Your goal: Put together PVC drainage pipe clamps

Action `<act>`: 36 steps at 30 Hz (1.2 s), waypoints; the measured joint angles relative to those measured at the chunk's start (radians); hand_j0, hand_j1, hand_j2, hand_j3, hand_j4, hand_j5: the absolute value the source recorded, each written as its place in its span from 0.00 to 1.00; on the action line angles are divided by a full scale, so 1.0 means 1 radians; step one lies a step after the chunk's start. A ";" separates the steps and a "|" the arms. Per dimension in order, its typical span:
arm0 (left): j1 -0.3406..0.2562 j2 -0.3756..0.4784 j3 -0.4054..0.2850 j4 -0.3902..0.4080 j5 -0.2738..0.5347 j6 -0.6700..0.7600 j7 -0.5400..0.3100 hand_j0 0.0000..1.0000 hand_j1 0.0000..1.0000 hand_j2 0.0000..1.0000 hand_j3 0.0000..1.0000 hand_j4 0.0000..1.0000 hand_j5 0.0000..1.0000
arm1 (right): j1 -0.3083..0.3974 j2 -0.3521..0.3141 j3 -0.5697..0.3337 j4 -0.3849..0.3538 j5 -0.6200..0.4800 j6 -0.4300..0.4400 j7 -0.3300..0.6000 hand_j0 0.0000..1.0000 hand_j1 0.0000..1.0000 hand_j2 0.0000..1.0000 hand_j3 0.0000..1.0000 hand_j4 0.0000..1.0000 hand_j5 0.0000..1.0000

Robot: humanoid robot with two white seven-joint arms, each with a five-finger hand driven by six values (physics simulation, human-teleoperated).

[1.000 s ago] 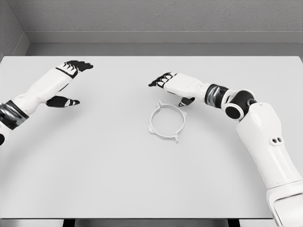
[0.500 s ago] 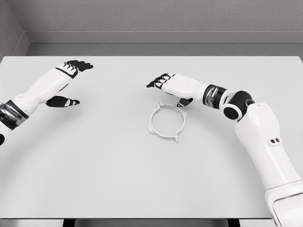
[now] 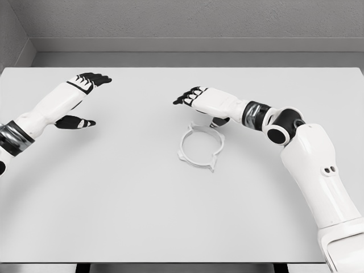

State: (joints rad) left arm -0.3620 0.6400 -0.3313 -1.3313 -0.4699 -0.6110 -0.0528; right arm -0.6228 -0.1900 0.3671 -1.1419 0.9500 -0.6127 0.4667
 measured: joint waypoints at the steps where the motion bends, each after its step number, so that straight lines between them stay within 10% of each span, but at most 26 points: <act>1: 0.000 0.000 0.000 0.000 0.000 0.000 0.000 1.00 1.00 1.00 1.00 1.00 1.00 | 0.000 0.000 0.000 0.000 0.000 0.000 0.000 1.00 1.00 1.00 1.00 1.00 1.00; 21: 0.002 -0.001 0.000 -0.001 0.001 0.000 0.000 1.00 1.00 1.00 1.00 1.00 1.00 | 0.018 -0.009 -0.065 -0.071 0.000 -0.001 0.000 1.00 1.00 1.00 1.00 1.00 1.00; 29: 0.005 0.006 0.003 -0.002 0.004 0.000 0.000 1.00 1.00 1.00 1.00 1.00 1.00 | 0.310 -0.215 -0.381 -0.406 -0.260 -0.002 0.000 1.00 1.00 1.00 1.00 1.00 1.00; 36: 0.006 0.009 0.004 -0.003 0.006 0.000 0.000 1.00 1.00 1.00 1.00 1.00 1.00 | 0.480 -0.354 -0.580 -0.480 -0.441 -0.001 0.001 1.00 1.00 1.00 1.00 1.00 1.00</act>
State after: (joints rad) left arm -0.3559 0.6491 -0.3269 -1.3343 -0.4643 -0.6111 -0.0528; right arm -0.1427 -0.5444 -0.2125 -1.6217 0.5087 -0.6133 0.4675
